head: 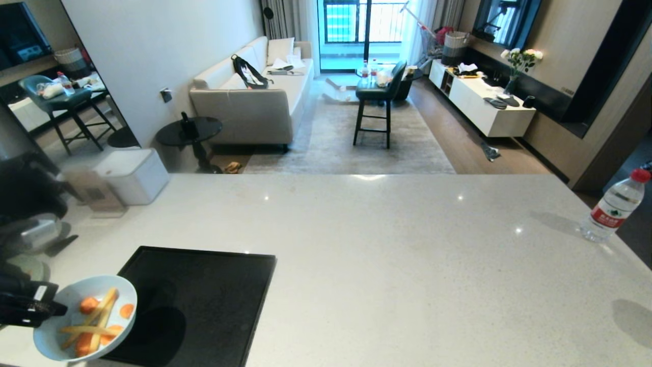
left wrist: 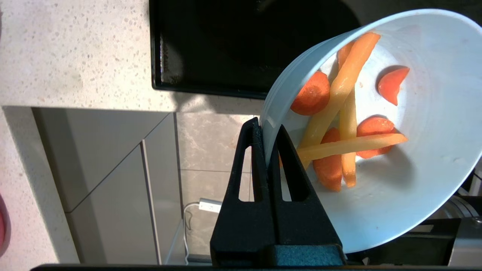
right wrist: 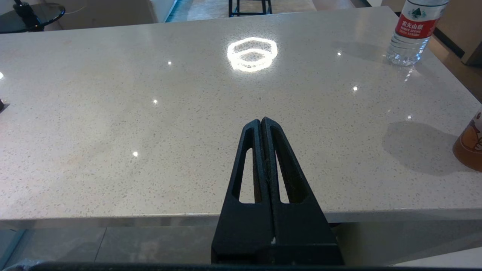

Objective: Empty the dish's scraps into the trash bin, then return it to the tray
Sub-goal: Pick up the bowl with leftover food, then move the bowl over the trash can

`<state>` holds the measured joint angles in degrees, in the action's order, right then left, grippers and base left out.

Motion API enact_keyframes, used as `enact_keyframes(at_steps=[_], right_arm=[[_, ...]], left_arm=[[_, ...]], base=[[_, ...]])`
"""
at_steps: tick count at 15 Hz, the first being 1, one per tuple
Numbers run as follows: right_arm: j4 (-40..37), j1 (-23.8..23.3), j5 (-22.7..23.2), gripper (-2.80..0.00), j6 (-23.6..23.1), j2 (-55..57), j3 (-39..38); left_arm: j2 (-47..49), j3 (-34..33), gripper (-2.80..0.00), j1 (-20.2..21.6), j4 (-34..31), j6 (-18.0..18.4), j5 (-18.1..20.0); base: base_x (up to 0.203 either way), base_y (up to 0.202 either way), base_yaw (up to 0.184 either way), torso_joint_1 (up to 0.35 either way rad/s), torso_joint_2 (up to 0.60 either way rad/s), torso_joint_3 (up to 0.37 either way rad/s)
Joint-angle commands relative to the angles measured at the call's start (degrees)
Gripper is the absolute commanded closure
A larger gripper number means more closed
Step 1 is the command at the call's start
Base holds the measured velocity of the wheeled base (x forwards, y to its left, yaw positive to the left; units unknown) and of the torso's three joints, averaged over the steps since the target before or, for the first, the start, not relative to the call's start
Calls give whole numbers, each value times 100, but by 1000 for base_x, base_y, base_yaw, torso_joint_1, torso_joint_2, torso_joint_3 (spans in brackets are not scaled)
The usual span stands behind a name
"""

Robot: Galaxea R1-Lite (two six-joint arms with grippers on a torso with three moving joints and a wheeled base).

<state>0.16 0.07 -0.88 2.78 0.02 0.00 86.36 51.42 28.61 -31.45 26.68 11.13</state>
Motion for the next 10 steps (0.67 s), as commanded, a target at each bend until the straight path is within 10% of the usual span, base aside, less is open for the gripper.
enact_keyframes(at_steps=[1,10], right_arm=[[2,1,0,0,3,-2,0],[2,1,0,0,3,-2,0]], left_arm=[[-782,-399,0,31,-24,3,113],[-2036,-1632,0,276,-303,-44,1267]], base=[[0,0,0,0,0,0],[0,0,0,0,0,0]])
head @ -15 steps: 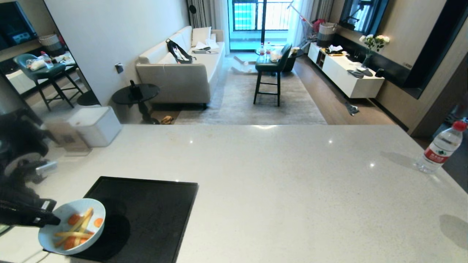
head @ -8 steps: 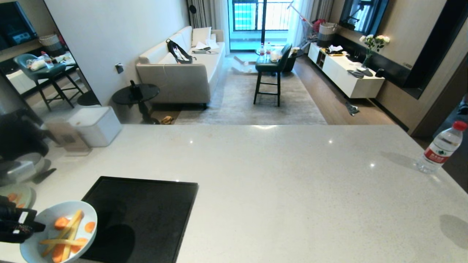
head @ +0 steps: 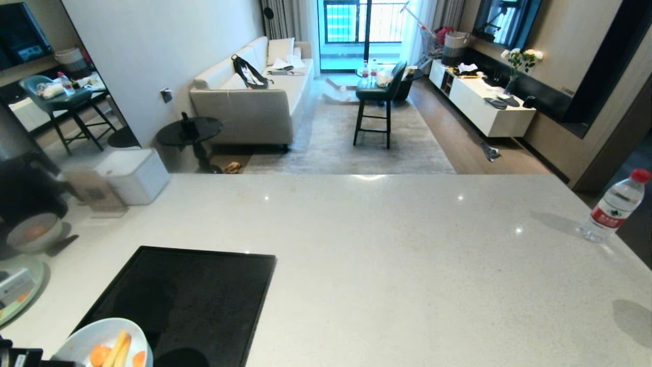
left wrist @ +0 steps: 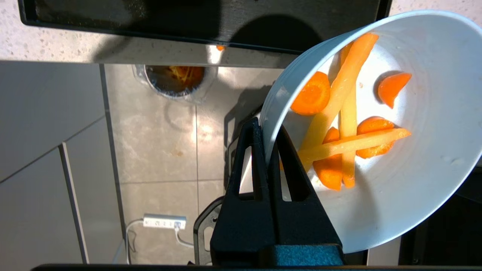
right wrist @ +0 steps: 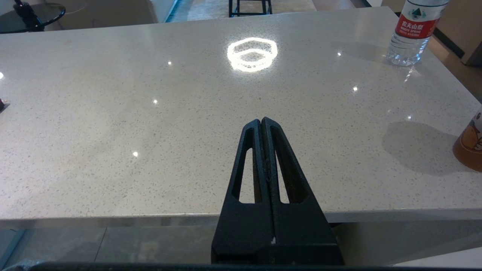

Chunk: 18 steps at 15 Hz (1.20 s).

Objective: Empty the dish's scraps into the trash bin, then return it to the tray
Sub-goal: Move the bowl over the trash can

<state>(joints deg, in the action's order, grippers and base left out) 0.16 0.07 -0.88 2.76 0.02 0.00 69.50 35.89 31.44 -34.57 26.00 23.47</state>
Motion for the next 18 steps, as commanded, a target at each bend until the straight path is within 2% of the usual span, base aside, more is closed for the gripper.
enact_keyframes(at_steps=[1,5,8,10,11,13,16,18], right_arm=[[2,1,0,0,6,-2,0],[2,1,0,0,6,-2,0],[2,1,0,0,6,-2,0],[2,1,0,0,-1,-2,0],[2,1,0,0,1,-2,0],[2,1,0,0,-3,-2,0],[2,1,0,0,6,-2,0],[2,1,0,0,3,-2,0]], left_arm=[[-481,-94,0,-35,48,33,43],[-1008,-235,0,-460,72,19,46],[-1128,-368,0,-1280,54,-141,-20],[-1206,-487,0,-1808,65,-445,-95],[-1235,-544,0,-2013,82,-614,-254],[-1346,-676,0,-2320,186,-1049,-858],[-1474,-944,0,-2619,924,-2022,-1551],[-1491,-1052,0,-2720,1302,-2432,-2195]], base=[[0,0,0,0,0,0],[0,0,0,0,0,0],[0,0,0,0,0,0],[0,0,0,0,0,0],[0,0,0,0,0,0],[0,0,0,0,0,0],[0,0,0,0,0,0],[0,0,0,0,0,0]])
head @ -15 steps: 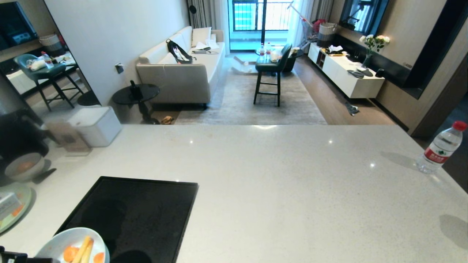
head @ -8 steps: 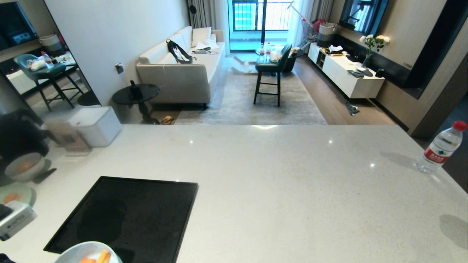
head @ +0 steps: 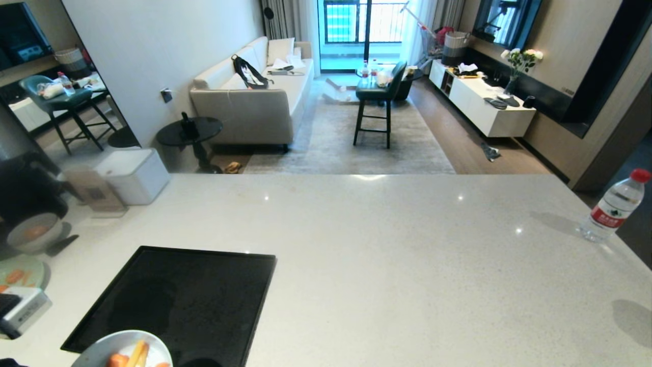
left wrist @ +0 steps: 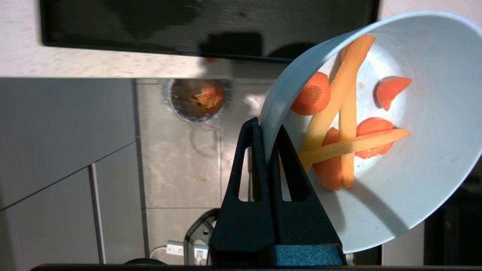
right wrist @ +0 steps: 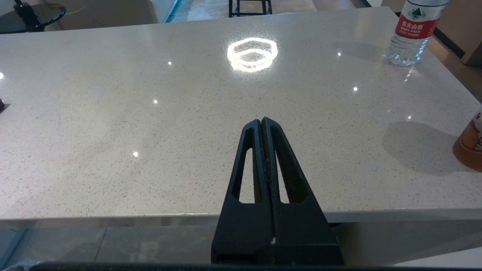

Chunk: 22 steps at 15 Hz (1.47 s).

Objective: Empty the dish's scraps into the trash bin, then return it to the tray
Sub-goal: Move the bowl over the trash can

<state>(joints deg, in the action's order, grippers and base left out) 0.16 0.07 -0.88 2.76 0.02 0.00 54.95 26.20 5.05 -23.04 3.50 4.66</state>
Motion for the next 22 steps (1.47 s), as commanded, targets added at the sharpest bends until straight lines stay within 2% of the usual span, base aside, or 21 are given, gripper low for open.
enact_keyframes(at_steps=[1,8,22], right_arm=[[2,1,0,0,6,-2,0],[2,1,0,0,3,-2,0],[2,1,0,0,6,-2,0]], left_arm=[[-37,-97,0,-66,160,-218,-352],[-432,-572,0,-57,160,-227,-334],[-406,-357,0,-101,155,-227,-325]], base=[[0,0,0,0,0,0],[0,0,0,0,0,0],[0,0,0,0,0,0]])
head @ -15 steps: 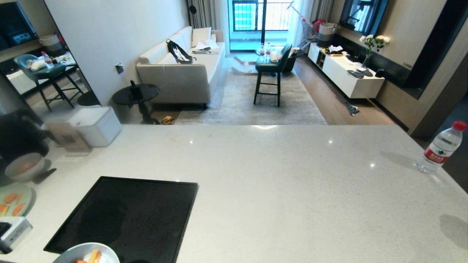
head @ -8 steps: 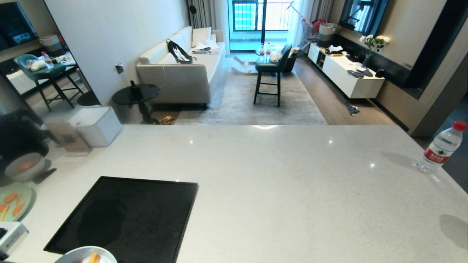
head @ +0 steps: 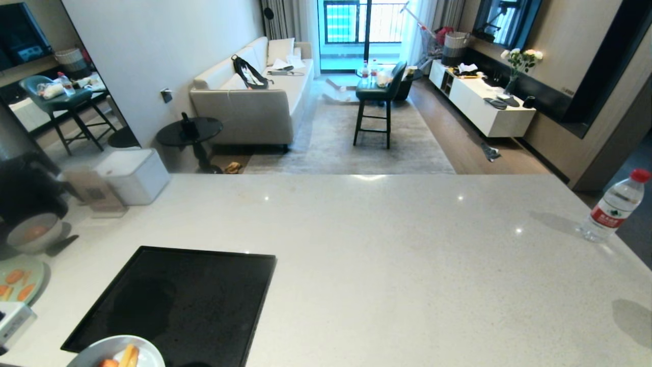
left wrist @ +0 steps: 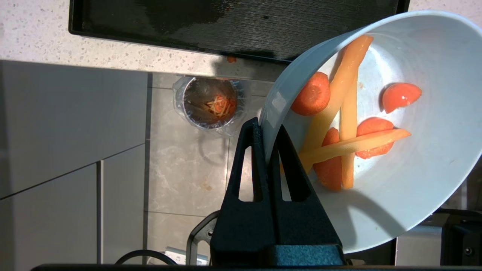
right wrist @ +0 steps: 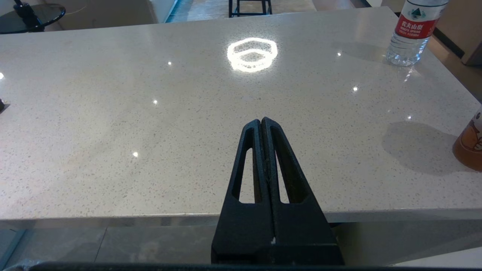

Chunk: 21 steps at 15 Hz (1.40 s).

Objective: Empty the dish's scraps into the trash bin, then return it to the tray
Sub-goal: Move the bowl over the trash can

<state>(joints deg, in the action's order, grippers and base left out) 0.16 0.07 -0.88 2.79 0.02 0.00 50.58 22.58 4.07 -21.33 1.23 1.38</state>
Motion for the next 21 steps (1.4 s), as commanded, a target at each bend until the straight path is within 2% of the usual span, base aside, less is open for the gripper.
enact_keyframes(at_steps=[1,18,21], right_arm=[[2,1,0,0,2,-2,0],[2,1,0,0,2,-2,0],[2,1,0,0,2,-2,0]], left_arm=[[22,-15,0,-3,-20,9,3],[5,-52,0,-21,-26,9,12],[5,-60,0,-46,-29,2,12]], base=[[0,0,0,0,0,0],[0,0,0,0,0,0],[-136,0,1,5,1,-3]])
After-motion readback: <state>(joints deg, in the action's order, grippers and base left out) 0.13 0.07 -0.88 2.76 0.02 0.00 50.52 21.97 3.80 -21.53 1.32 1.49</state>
